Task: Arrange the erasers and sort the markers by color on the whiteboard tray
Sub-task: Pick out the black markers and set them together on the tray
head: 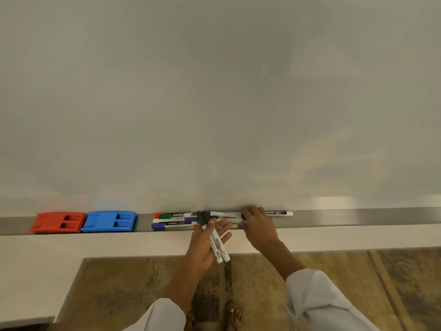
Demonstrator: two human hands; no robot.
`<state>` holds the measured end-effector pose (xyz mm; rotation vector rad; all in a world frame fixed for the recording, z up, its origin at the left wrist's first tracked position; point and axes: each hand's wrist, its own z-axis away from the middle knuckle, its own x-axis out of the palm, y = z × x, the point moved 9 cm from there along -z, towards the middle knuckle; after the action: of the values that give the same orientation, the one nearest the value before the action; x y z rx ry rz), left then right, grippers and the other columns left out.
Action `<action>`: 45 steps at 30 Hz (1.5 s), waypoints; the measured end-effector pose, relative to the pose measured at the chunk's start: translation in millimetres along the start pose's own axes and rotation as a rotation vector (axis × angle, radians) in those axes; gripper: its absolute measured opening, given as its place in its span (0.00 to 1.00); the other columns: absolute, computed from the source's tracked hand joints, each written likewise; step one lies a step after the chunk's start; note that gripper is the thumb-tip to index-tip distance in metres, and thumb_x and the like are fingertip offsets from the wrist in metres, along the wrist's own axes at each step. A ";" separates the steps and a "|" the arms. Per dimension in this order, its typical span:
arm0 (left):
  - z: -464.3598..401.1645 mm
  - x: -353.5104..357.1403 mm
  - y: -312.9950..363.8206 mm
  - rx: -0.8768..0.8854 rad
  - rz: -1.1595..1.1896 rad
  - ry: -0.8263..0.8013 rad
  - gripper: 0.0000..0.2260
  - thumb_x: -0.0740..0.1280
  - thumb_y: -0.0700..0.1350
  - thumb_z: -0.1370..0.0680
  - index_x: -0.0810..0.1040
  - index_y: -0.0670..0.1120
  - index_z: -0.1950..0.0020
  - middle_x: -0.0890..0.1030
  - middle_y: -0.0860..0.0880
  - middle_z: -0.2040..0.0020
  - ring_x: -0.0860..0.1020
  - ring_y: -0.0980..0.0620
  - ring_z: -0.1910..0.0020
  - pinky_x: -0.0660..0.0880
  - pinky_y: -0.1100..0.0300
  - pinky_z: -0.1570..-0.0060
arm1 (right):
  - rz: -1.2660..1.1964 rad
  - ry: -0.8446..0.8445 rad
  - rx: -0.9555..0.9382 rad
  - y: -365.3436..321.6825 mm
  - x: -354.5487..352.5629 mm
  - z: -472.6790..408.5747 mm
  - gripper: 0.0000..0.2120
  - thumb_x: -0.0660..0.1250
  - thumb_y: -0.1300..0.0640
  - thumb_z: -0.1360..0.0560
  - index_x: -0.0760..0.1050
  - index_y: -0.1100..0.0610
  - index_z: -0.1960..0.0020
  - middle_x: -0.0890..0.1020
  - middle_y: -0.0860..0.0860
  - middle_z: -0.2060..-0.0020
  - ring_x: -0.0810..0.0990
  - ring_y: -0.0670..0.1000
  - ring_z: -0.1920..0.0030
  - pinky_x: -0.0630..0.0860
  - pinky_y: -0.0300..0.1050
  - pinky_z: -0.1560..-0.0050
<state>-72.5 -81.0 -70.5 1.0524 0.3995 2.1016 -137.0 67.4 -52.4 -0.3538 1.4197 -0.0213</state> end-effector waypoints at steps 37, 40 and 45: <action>-4.2 94.7 -44.9 0.065 -0.289 -0.055 0.12 0.68 0.48 0.24 0.78 0.45 0.42 0.85 0.43 0.49 0.85 0.44 0.51 0.81 0.52 0.54 | -1.041 0.420 0.364 66.9 -67.7 82.6 0.10 0.64 0.46 0.22 0.79 0.46 0.45 0.84 0.44 0.51 0.84 0.43 0.52 0.82 0.41 0.51; -4.8 126.5 -67.1 0.041 -0.032 -0.108 0.07 0.65 0.41 0.22 0.78 0.41 0.45 0.87 0.43 0.52 0.85 0.44 0.49 0.82 0.52 0.51 | -1.351 0.267 0.670 82.0 -16.5 131.3 0.19 0.58 0.36 0.25 0.79 0.48 0.49 0.86 0.49 0.56 0.86 0.49 0.57 0.84 0.48 0.57; 4.1 167.1 -121.2 -0.028 -0.113 -0.094 0.11 0.63 0.43 0.20 0.78 0.44 0.39 0.85 0.46 0.45 0.85 0.51 0.50 0.81 0.55 0.54 | -1.487 0.524 0.860 113.1 -17.6 147.2 0.20 0.58 0.38 0.23 0.79 0.52 0.52 0.86 0.53 0.60 0.86 0.53 0.59 0.83 0.50 0.61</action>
<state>-76.5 123.5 -42.6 1.0829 0.3737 1.9443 -19.4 212.0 -48.3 -0.6145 1.1948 -1.9688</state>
